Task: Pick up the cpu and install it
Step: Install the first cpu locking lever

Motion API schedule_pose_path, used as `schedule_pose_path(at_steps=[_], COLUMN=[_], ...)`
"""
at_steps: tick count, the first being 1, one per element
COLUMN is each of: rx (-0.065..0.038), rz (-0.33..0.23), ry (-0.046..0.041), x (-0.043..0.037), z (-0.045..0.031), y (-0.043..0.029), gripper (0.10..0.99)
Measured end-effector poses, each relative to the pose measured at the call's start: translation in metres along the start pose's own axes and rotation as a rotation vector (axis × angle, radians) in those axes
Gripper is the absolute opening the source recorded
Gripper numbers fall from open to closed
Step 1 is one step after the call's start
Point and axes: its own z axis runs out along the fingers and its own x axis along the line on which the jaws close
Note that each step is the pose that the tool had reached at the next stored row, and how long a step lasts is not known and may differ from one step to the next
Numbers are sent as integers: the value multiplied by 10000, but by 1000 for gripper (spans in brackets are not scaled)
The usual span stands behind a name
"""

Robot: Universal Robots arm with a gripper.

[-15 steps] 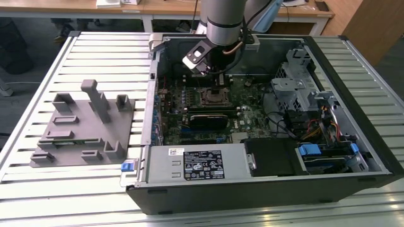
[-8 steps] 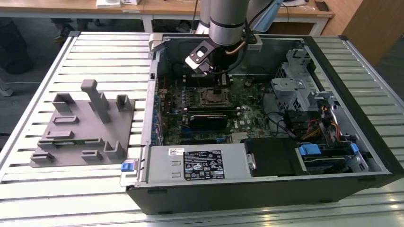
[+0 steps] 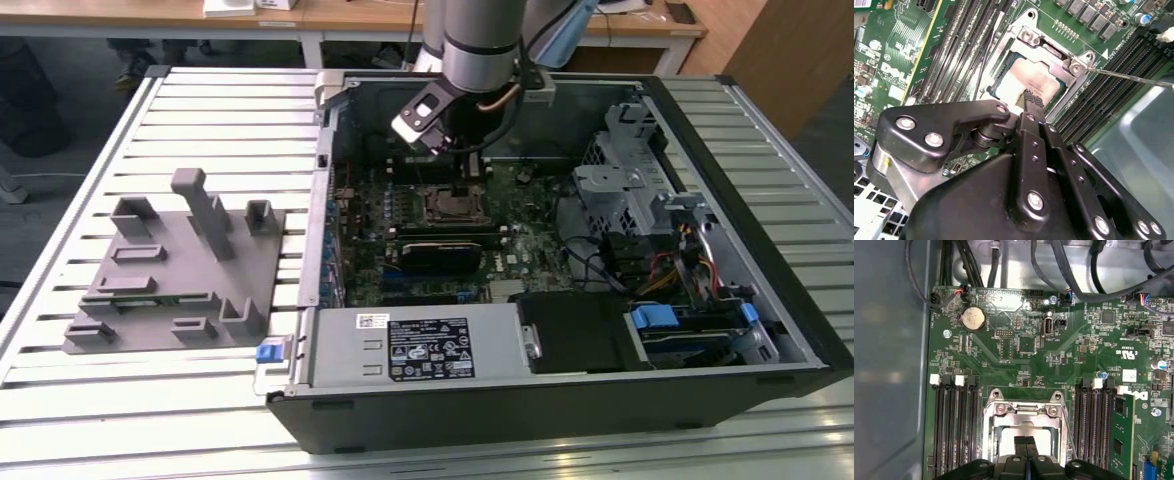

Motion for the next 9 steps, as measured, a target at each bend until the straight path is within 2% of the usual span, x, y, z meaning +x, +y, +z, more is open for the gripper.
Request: schedule_pose_path(at_steps=[4,9], rx=[0,-1], rz=[0,0], ry=[1,6], x=[-1,-3], z=[-57,-199], y=[0,2], gripper=[106,106])
